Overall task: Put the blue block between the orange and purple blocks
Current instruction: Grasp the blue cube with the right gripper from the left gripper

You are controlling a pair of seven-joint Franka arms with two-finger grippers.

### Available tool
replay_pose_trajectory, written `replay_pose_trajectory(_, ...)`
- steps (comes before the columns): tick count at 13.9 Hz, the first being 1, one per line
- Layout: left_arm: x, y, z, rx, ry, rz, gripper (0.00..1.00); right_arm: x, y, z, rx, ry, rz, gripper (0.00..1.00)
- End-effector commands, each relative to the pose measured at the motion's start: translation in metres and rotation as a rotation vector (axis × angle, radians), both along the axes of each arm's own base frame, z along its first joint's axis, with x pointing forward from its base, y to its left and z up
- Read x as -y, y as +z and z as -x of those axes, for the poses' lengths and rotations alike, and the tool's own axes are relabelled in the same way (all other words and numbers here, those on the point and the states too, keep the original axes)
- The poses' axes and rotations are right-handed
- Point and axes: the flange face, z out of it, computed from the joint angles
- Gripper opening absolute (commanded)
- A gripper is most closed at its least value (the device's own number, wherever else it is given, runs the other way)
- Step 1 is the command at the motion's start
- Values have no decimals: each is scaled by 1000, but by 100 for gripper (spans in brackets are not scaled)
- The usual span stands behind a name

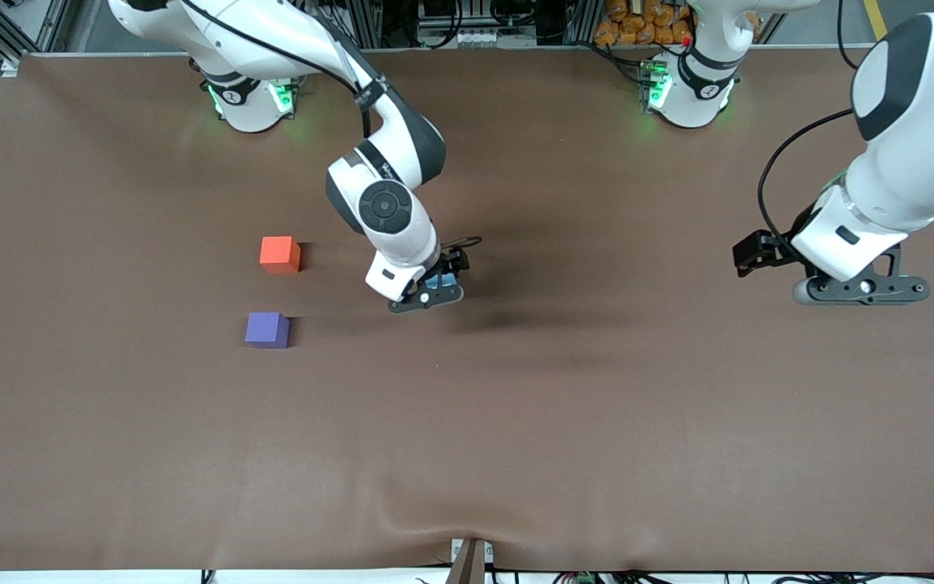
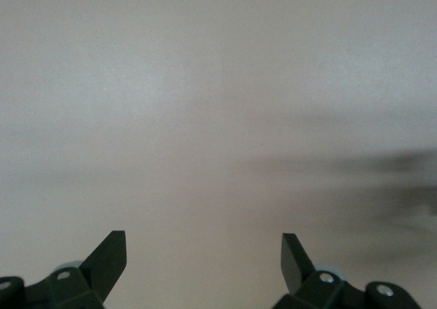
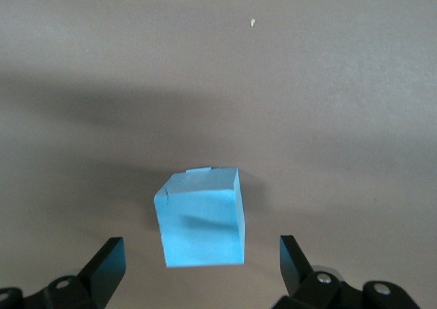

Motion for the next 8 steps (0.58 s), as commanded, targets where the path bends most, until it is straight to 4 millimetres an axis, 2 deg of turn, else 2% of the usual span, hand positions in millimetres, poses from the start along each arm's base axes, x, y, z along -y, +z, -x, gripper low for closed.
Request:
replay_pose_trajectory(1, -2, 9, 11, 2, -24, -9, 100, -16, -24, 16, 42, 32, 5, 100)
replay_pose_trajectory(2, -3, 10, 12, 1, -27, -9, 100, -17, -38, 23, 61, 21, -6, 100)
replay_pose_trajectory(3, -7, 9, 13, -14, -37, -12, 100, -15, -43, 25, 72, 9, -12, 100)
replay_pose_trajectory(7, -18, 24, 23, -29, -53, -17, 100, -16, -48, 28, 86, 45, 14, 100)
replay_pose_trajectory(8, -21, 26, 25, -32, -48, -18, 100, -16, -51, 28, 86, 51, 20, 82)
